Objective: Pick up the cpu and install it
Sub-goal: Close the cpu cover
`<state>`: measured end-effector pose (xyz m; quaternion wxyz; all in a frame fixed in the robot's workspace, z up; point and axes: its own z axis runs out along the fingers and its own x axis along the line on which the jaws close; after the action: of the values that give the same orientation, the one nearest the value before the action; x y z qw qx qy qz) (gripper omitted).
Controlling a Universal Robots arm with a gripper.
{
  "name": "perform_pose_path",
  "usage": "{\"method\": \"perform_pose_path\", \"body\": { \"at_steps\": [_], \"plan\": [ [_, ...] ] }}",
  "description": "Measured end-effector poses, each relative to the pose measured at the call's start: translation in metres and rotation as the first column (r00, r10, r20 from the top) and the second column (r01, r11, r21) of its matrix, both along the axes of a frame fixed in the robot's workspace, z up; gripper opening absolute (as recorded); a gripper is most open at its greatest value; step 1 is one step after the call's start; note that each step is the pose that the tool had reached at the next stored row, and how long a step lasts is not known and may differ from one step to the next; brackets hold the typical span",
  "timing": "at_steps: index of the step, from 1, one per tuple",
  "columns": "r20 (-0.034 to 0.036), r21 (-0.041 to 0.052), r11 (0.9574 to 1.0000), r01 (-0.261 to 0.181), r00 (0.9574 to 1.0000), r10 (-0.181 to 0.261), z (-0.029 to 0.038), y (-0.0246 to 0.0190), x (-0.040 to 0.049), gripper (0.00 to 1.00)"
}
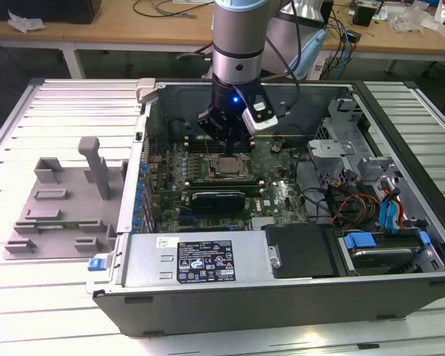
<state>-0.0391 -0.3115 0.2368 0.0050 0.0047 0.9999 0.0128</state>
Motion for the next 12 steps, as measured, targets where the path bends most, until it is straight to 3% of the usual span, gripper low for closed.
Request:
{"method": "perform_pose_path", "body": {
  "at_steps": [3, 4, 5, 6, 10, 12],
  "plan": [
    [-0.0008, -0.0391, 0.9988, -0.029, 0.9996, 0.029, 0.0000, 0.0000, -0.0012, 0.11],
    [-0.0016, -0.0622, 0.9975, -0.032, 0.9995, 0.032, 0.0000, 0.0001, -0.0018, 0.11],
    [-0.0013, -0.0715, 0.9968, -0.037, 0.9993, 0.037, -0.0004, 0.0001, -0.0023, 0.11],
    [-0.0004, -0.0726, 0.9966, -0.040, 0.9992, 0.040, -0.0007, 0.0001, -0.0025, 0.11],
    [0.0193, -0.0741, 0.9942, -0.078, 0.9967, 0.079, -0.0073, 0.0001, -0.0053, 0.11],
    [0.0201, -0.0741, 0.9939, -0.082, 0.9963, 0.084, -0.0093, 0.0001, -0.0101, 0.11]
  ]
}}
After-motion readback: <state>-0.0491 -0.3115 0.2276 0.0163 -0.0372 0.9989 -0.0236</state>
